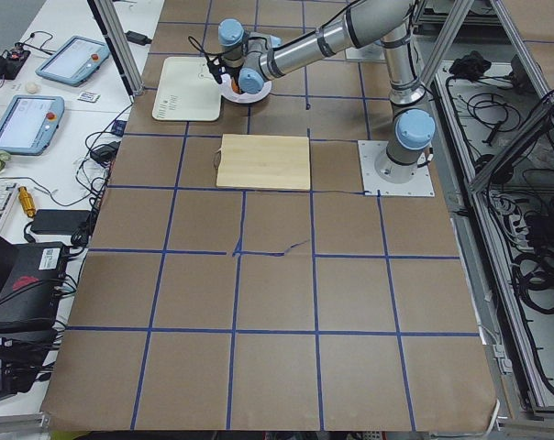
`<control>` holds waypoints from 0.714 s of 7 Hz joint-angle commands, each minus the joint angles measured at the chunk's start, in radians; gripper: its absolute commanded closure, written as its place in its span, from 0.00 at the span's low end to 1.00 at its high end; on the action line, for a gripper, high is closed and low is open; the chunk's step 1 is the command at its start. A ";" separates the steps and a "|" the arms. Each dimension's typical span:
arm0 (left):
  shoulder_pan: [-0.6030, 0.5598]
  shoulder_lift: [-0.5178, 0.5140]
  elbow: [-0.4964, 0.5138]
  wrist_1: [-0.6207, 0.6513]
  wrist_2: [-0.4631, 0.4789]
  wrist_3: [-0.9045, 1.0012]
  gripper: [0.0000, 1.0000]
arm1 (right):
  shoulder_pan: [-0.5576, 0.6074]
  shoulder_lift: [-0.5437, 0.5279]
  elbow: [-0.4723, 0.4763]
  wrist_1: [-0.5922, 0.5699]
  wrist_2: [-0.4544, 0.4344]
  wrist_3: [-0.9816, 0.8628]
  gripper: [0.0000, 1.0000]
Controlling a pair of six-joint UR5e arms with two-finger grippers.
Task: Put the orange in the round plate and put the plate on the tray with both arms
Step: 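Carry the orange with the left gripper over the white plate, then lower the orange into the plate and open the left gripper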
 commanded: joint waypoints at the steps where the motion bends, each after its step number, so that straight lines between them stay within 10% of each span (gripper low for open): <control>1: -0.058 -0.021 -0.001 0.015 0.001 -0.058 0.79 | -0.007 0.000 0.000 0.002 0.000 -0.008 0.00; 2: -0.064 -0.041 -0.003 0.018 0.001 -0.056 0.72 | -0.015 0.002 0.000 -0.001 -0.011 -0.016 0.00; 4: -0.068 -0.054 0.000 0.039 0.004 -0.057 0.02 | -0.016 0.002 0.000 0.002 0.002 0.001 0.00; 5: -0.069 -0.037 0.006 0.054 0.003 -0.052 0.00 | -0.015 0.003 0.000 -0.006 0.005 0.001 0.00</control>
